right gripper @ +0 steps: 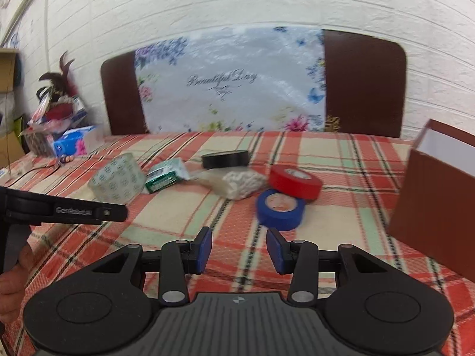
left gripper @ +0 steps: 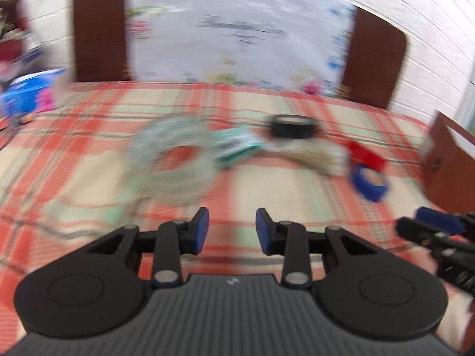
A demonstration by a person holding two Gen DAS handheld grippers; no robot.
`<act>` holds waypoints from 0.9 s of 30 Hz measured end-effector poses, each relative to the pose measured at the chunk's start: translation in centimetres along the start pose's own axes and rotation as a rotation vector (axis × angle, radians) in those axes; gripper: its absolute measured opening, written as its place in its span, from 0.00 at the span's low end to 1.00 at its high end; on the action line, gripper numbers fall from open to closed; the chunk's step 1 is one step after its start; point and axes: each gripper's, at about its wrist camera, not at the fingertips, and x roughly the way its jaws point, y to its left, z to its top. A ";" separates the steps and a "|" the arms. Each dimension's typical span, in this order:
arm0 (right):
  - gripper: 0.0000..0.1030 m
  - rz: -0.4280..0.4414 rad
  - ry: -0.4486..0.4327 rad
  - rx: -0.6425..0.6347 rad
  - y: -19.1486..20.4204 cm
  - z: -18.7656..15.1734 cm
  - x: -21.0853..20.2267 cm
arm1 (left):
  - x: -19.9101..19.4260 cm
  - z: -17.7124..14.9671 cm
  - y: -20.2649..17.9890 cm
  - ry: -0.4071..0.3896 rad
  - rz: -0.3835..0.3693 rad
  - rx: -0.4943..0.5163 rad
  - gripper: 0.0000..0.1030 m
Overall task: Organize objects
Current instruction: 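Move the left tool to the clear tape roll and grip its rim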
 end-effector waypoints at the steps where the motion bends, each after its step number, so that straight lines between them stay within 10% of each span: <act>1: 0.40 0.013 0.011 -0.005 0.5 0.1 0.5 | -0.1 -0.4 1.5 -0.017 0.030 -0.023 0.36; 6: 0.40 0.113 0.042 -0.047 4.2 1.5 4.0 | 0.2 -2.4 9.7 -0.096 0.279 -0.209 0.41; 14: 0.47 0.213 0.058 -0.051 10.9 7.0 12.3 | -0.7 -3.3 11.6 -0.208 0.200 -0.322 0.43; 17: 0.21 0.232 0.161 -0.104 12.0 6.8 15.1 | -0.7 -3.5 11.9 -0.210 0.186 -0.334 0.43; 20: 0.05 0.227 0.180 -0.053 10.8 6.4 14.0 | -0.7 -3.7 11.9 -0.212 0.181 -0.334 0.45; 27: 0.08 0.165 0.168 -0.049 2.6 4.4 4.2 | -0.6 -3.4 11.6 -0.192 0.190 -0.304 0.49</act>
